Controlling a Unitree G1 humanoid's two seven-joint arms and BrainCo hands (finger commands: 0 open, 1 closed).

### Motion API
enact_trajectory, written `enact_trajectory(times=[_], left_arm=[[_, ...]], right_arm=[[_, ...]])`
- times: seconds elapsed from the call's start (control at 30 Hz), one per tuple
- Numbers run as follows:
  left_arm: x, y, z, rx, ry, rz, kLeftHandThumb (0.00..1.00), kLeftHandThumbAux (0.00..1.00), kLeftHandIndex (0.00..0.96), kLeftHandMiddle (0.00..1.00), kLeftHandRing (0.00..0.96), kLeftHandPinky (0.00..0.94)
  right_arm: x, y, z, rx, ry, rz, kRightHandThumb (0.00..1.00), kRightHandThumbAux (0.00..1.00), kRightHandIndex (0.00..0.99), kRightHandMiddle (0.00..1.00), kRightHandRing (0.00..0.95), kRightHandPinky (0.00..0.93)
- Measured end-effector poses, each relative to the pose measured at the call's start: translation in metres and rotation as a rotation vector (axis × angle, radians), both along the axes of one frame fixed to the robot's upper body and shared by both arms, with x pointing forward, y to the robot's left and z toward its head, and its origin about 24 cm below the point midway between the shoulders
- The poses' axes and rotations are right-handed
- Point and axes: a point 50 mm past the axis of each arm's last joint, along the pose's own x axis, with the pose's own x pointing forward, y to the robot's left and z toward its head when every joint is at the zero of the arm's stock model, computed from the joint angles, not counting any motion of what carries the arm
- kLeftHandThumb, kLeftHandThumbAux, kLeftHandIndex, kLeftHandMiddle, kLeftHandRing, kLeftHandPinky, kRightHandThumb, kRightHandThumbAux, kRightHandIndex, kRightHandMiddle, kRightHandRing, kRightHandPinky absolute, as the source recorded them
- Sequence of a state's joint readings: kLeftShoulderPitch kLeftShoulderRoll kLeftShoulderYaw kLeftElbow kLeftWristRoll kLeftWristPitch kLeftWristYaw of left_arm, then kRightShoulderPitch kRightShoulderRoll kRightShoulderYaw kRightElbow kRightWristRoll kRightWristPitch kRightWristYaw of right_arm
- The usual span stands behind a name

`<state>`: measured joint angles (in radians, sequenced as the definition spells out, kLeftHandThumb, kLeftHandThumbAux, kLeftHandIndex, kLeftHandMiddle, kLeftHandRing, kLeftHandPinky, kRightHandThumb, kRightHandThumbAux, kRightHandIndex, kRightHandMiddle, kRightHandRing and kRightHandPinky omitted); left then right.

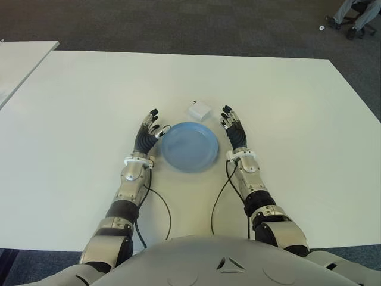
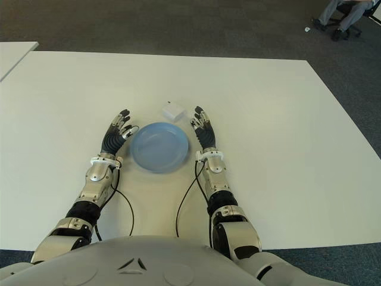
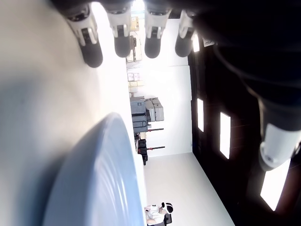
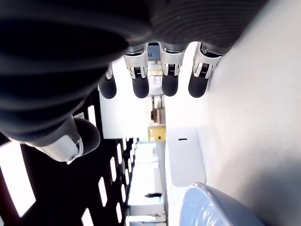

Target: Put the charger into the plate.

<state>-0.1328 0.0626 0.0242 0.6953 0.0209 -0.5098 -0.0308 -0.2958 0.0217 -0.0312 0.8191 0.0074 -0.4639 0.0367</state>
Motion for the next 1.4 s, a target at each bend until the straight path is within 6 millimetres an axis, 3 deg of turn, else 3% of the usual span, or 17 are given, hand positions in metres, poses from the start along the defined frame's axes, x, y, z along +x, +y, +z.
enact_trajectory(times=[0.93,1.4], left_arm=[[0.008,-0.005,-0.002,-0.012,0.024,0.012,0.000,0.563,0.009,0.028,0.010,0.000],[0.014,-0.008,-0.003,-0.022,0.030,0.008,0.000,0.567,0.007,0.024,0.005,0.000]], right_arm=[[0.018,-0.023,0.020,-0.057,-0.018,-0.094,0.018,0.530,0.030,0.069,0.041,0.035],[0.039,-0.014,0.058,-0.143,-0.135,-0.049,0.005,0.622,0.021,0.064,0.035,0.029]])
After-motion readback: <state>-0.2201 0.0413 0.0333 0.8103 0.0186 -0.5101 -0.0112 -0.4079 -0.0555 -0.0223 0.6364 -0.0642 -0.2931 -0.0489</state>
